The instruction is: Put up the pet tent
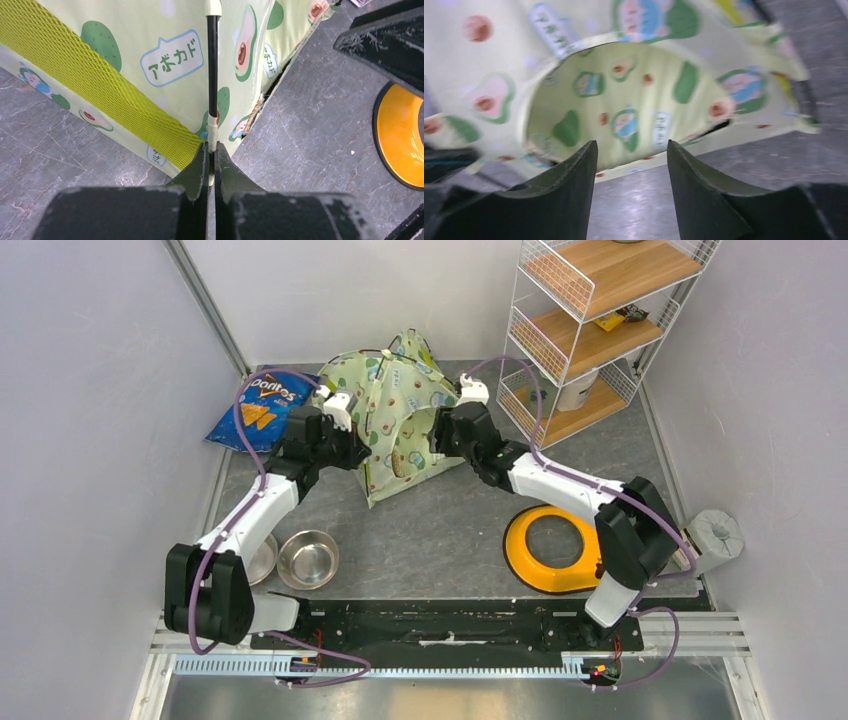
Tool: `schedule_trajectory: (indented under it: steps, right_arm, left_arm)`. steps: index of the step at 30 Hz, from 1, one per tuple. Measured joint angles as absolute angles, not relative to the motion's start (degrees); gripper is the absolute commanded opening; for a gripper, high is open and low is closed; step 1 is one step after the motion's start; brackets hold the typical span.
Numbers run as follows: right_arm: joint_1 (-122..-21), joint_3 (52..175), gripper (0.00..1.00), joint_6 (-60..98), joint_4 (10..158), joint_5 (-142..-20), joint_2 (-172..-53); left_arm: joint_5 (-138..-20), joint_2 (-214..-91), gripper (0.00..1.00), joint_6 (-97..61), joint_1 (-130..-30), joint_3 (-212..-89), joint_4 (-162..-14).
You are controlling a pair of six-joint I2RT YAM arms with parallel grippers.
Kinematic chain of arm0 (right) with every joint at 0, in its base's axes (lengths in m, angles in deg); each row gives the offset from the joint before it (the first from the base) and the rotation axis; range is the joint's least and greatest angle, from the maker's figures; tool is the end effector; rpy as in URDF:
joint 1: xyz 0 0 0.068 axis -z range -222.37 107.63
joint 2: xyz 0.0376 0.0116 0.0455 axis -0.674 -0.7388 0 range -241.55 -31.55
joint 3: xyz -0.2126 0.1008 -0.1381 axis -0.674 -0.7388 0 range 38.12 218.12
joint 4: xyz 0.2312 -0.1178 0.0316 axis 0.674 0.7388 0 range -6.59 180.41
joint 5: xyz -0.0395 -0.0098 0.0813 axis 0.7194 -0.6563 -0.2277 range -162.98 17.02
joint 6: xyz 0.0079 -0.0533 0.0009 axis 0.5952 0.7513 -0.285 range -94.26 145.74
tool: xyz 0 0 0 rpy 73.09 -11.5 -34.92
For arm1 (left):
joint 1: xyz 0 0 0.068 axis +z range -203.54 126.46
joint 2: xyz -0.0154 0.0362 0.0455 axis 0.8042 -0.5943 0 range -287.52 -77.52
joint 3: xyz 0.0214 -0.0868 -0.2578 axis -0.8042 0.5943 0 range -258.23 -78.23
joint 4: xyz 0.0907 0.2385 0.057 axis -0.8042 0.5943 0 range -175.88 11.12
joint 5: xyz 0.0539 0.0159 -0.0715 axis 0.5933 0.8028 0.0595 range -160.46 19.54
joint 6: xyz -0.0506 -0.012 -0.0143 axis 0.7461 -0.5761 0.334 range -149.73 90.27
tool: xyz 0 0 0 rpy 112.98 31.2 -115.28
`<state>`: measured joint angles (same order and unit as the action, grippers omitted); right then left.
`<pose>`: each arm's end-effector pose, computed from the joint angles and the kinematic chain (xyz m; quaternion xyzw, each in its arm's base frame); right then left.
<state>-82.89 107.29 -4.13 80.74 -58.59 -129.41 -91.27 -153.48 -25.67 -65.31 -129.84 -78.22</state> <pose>0.3078 0.2514 0.2625 -0.0120 0.8440 0.2161 0.4907 0.2861 -0.0726 0.2664 0.1453 0.8524 -0.2221 0.4504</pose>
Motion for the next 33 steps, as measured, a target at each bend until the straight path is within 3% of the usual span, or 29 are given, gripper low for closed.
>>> schedule_trajectory:
  steps: [5,14,25,33]
  right_arm:
    - [-80.74,108.6,0.46,0.29,85.46,-53.95,-131.45]
    - [-80.22,112.38,0.57,4.73,85.79,-49.78,-144.54]
    - [-80.11,111.9,0.63,4.35,78.55,-49.12,-144.17]
    - [-79.96,111.81,0.57,5.21,72.63,-50.61,-144.23]
  left_arm:
    - [-90.44,-152.13,0.02,-25.67,-65.31,-129.63,-77.52]
    - [-90.42,-151.47,0.02,-25.67,-65.31,-129.6,-75.51]
    - [-90.38,-151.52,0.02,-25.69,-65.31,-129.6,-74.7]
    - [-90.36,-151.95,0.02,-25.69,-65.31,-129.71,-74.11]
